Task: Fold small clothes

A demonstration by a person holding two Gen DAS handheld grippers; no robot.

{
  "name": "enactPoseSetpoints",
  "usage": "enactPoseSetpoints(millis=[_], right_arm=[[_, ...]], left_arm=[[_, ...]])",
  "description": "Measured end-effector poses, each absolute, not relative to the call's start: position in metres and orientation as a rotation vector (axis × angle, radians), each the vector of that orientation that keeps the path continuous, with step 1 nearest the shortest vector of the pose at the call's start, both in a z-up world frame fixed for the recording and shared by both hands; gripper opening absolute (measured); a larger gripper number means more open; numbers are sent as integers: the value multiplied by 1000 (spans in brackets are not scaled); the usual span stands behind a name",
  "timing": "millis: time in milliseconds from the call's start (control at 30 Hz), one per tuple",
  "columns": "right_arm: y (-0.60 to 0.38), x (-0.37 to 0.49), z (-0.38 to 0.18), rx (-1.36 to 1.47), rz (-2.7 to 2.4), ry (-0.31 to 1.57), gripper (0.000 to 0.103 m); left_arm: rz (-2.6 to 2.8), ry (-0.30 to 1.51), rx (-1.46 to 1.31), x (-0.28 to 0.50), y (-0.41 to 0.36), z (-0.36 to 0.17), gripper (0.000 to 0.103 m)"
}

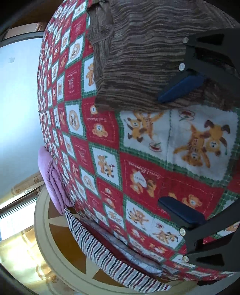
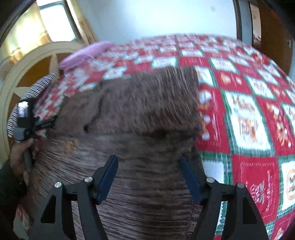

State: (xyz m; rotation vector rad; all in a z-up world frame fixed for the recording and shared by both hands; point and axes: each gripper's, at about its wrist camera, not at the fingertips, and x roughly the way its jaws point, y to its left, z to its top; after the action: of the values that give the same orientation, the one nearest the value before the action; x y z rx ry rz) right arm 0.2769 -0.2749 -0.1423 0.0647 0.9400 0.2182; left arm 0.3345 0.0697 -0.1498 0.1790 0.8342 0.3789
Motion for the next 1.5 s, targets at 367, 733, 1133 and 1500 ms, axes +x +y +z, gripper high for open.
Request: enactPoseSetpoints(millis=[367, 733, 1133, 1500], right_arm=[[-266, 253, -134, 81, 258, 914, 71], [-256, 221, -115, 43, 283, 880, 71], [-245, 180, -104, 6, 350, 883, 71], [-249, 153, -103, -6, 359, 899, 71]], left_arm=[[219, 805, 152, 276, 46, -131, 103], [124, 781, 109, 218, 33, -118, 103], [72, 787, 97, 176, 25, -112, 103], [23, 774, 94, 144, 21, -100, 103]])
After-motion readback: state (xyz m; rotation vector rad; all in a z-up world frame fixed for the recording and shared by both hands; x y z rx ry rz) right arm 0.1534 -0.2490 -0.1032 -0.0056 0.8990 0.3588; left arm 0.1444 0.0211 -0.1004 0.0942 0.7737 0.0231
